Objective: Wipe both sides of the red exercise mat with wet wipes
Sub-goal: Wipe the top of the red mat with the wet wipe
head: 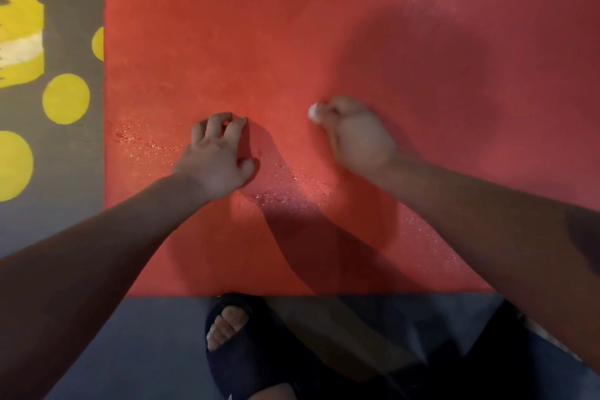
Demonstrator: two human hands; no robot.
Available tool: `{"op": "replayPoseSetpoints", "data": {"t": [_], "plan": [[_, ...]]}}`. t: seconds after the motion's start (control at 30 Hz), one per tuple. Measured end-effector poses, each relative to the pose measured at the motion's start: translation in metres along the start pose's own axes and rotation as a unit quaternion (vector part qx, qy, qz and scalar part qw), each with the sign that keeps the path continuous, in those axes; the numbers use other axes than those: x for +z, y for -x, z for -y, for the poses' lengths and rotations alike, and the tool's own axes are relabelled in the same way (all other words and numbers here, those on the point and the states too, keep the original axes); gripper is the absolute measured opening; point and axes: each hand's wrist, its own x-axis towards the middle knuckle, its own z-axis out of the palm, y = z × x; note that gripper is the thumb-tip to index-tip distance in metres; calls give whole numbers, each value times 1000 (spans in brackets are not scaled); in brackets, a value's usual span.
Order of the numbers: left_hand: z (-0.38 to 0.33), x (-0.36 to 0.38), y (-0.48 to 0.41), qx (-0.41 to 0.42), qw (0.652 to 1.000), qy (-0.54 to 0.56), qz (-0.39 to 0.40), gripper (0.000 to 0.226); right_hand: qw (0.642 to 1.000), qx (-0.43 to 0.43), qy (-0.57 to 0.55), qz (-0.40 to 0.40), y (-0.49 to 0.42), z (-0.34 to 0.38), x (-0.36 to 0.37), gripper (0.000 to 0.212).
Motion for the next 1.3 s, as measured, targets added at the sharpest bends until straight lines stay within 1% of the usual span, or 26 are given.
{"op": "replayPoseSetpoints", "data": {"t": [0.03, 0.1, 0.17, 0.2, 0.23, 0.27, 0.33, 0.4, 0.43, 0.47, 0.5, 0.57, 0.63, 0.67, 0.7, 0.73, 0.77, 0.8, 0.87, 0.93, 1.0, 1.07, 1.13, 1.2, 1.23, 1.3], "plan": [[0, 2, 2, 3, 1000, 0, -1, 81, 998, -54, -18, 39, 15, 13, 5, 15], [-1, 6, 5, 7, 1000, 0, -3, 83, 980, -167, -34, 98, 43, 37, 7, 22], [0, 8, 9, 8, 1000, 0, -2, 85, 965, -220, -42, 139, 47, 31, 6, 30], [0, 9, 10, 8, 1000, 0, 0, 85, 962, -229, -24, 148, 39, 21, 5, 31], [0, 10, 11, 9, 1000, -2, 3, 85, 966, -215, -7, 144, 28, 12, 3, 30], [-1, 10, 13, 10, 1000, -4, 5, 85, 977, -176, 6, 118, 15, 2, 1, 29], [-2, 11, 16, 13, 1000, -11, 3, 84, 998, -49, 3, 42, -7, -17, -4, 30], [-3, 13, 21, 18, 1000, -9, 2, 83, 998, 55, -11, -19, -19, -20, -3, 33], [-3, 14, 24, 18, 1000, -4, 4, 83, 997, 74, -10, -29, -19, -13, -1, 33], [-4, 15, 27, 17, 1000, -2, 7, 84, 997, 75, -9, -27, -14, -3, 1, 32], [-4, 17, 30, 16, 1000, -4, 12, 84, 998, 52, -11, -16, -6, 6, 6, 32], [-5, 22, 35, 22, 999, -16, 18, 85, 999, -33, -16, 26, 21, 23, 10, 32], [-6, 25, 41, 27, 999, -17, 18, 85, 985, -134, -25, 101, 56, 37, 3, 30], [-7, 26, 44, 30, 999, -12, 21, 84, 973, -173, -22, 149, 69, 39, -1, 35], [-7, 27, 47, 34, 999, -5, 26, 82, 960, -210, -12, 183, 78, 37, -6, 45], [-9, 28, 50, 40, 999, 1, 34, 81, 954, -226, -3, 196, 79, 31, -10, 52], [-11, 29, 53, 45, 998, 7, 43, 79, 959, -215, 8, 184, 74, 22, -11, 51], [-14, 30, 56, 47, 997, 13, 52, 78, 971, -177, 17, 158, 67, 11, -12, 43], [-20, 33, 62, 41, 996, 21, 72, 77, 997, -62, 8, 45, 55, -10, -14, 29], [-24, 37, 66, 34, 995, 13, 94, 80, 1000, 15, 9, 9, 57, -9, -10, 30], [-25, 41, 69, 28, 993, 3, 114, 85, 999, -9, -10, 31, 76, 14, -3, 31], [-25, 43, 72, 25, 992, -2, 126, 89, 991, -83, -28, 100, 104, 36, -1, 30], [-24, 46, 75, 23, 992, -12, 126, 92, 971, -171, -29, 163, 131, 52, -6, 34], [-26, 50, 78, 19, 992, -19, 122, 95, 950, -237, -5, 202, 138, 49, -11, 32], [-27, 52, 79, 15, 992, -20, 121, 96, 947, -253, 17, 198, 133, 41, -12, 35], [-30, 55, 81, 5, 992, -22, 120, 100, 966, -201, 34, 161, 118, 24, -15, 41]]}}
